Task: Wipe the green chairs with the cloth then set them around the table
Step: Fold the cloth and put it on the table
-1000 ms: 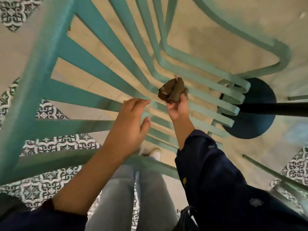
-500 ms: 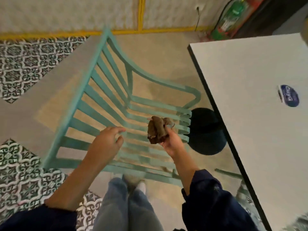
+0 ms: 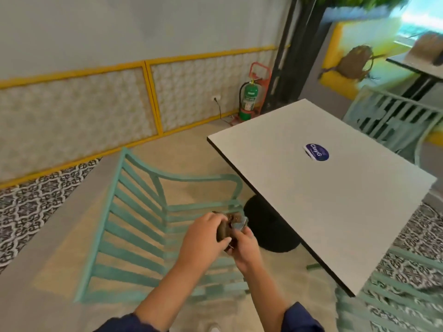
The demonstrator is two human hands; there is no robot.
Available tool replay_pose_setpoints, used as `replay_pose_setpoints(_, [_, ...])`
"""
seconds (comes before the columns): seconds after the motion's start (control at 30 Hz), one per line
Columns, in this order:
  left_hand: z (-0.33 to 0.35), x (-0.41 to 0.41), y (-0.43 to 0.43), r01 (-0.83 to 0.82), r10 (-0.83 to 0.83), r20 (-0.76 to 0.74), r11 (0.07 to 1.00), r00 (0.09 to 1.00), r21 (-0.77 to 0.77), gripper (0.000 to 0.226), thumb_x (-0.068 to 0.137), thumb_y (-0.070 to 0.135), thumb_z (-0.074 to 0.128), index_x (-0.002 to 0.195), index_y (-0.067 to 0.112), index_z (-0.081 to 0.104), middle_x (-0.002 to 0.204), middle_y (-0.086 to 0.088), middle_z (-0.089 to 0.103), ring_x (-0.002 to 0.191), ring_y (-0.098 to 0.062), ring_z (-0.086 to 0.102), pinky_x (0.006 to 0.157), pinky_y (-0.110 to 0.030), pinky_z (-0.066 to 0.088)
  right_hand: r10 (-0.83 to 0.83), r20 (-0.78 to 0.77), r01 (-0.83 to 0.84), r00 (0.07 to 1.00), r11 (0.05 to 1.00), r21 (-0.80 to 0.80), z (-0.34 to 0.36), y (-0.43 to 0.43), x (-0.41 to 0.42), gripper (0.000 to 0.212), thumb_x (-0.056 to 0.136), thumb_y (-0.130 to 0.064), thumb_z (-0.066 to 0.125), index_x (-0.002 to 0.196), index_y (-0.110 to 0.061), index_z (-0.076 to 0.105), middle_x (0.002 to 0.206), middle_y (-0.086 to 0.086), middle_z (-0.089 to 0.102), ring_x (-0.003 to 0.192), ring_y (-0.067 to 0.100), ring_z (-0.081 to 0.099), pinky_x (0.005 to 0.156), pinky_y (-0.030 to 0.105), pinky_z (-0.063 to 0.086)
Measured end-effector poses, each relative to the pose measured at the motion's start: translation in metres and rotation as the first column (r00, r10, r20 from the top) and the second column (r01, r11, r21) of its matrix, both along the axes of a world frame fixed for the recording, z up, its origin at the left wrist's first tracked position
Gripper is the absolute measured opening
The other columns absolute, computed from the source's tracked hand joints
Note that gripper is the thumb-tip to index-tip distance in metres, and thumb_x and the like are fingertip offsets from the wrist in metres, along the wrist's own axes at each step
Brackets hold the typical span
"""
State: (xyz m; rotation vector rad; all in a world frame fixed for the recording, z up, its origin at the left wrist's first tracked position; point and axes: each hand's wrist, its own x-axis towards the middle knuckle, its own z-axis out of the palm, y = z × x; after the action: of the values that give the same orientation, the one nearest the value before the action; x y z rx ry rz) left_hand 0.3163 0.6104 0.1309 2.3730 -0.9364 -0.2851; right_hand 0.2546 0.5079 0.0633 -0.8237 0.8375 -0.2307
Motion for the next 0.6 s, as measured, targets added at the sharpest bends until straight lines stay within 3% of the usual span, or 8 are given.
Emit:
replay_pose_setpoints(0.1, [0.005,-0.020,-0.009,0.056,-0.056,0.026,0.998,0.998,-0.017,0.030,0.084,0.028,0.062,0.114,0.025,0.059,0.113,0.009,0.054,0.101,-0.009,0.057,0.085,-0.022,0.045,-0.080,0.069,0.078,0.994,0.996,0.036,0.015,-0.003,-0.031,0.024,0.092,-0.002,0.049,0.116,-0.001,0.052,0.093,0.016,0.065,0.078,0.024,0.063,0.063,0.034,0.055])
replay_pose_setpoints(0.27, [0.021,-0.052,-0.043,0.097,-0.098,-0.014,0.990,0.995,-0.098,0.015,0.091,0.027,0.053,0.100,0.021,0.064,0.099,0.005,0.063,0.090,-0.010,0.059,0.076,-0.022,0.045,-0.150,0.095,0.143,0.984,0.987,0.077,0.028,-0.029,-0.086,0.032,0.093,-0.026,0.054,0.114,-0.002,0.057,0.096,0.013,0.069,0.075,0.019,0.068,0.053,0.028,0.055])
replay_pose_setpoints(0.4, [0.033,-0.079,-0.098,0.040,-0.054,-0.087,0.987,0.995,-0.155,0.014,0.092,0.028,0.052,0.097,0.018,0.062,0.086,0.006,0.064,0.079,-0.013,0.059,0.066,-0.022,0.042,-0.214,0.169,0.173,0.962,0.958,0.229,0.026,-0.068,-0.126,0.046,0.095,-0.046,0.042,0.121,-0.013,0.059,0.121,0.016,0.065,0.108,0.028,0.064,0.072,0.038,0.057])
replay_pose_setpoints(0.5, [0.031,-0.100,-0.149,-0.003,-0.040,-0.223,0.982,0.974,-0.190,0.010,0.092,0.025,0.053,0.094,0.019,0.061,0.079,0.011,0.057,0.074,-0.007,0.054,0.056,-0.013,0.034,-0.309,0.202,0.240,0.929,0.922,0.302,0.019,-0.106,-0.157,0.047,0.095,-0.048,0.038,0.119,-0.013,0.059,0.122,0.018,0.064,0.117,0.035,0.057,0.090,0.046,0.050])
replay_pose_setpoints(0.6, [0.016,-0.119,-0.210,-0.107,0.027,-0.419,0.980,0.908,-0.169,0.015,0.091,0.022,0.057,0.095,0.011,0.066,0.083,0.002,0.063,0.078,-0.013,0.058,0.063,-0.020,0.043,-0.383,0.227,0.289,0.896,0.888,0.357,0.004,-0.167,-0.200,0.034,0.096,-0.031,0.036,0.105,-0.007,0.059,0.108,0.021,0.066,0.104,0.036,0.060,0.080,0.044,0.050])
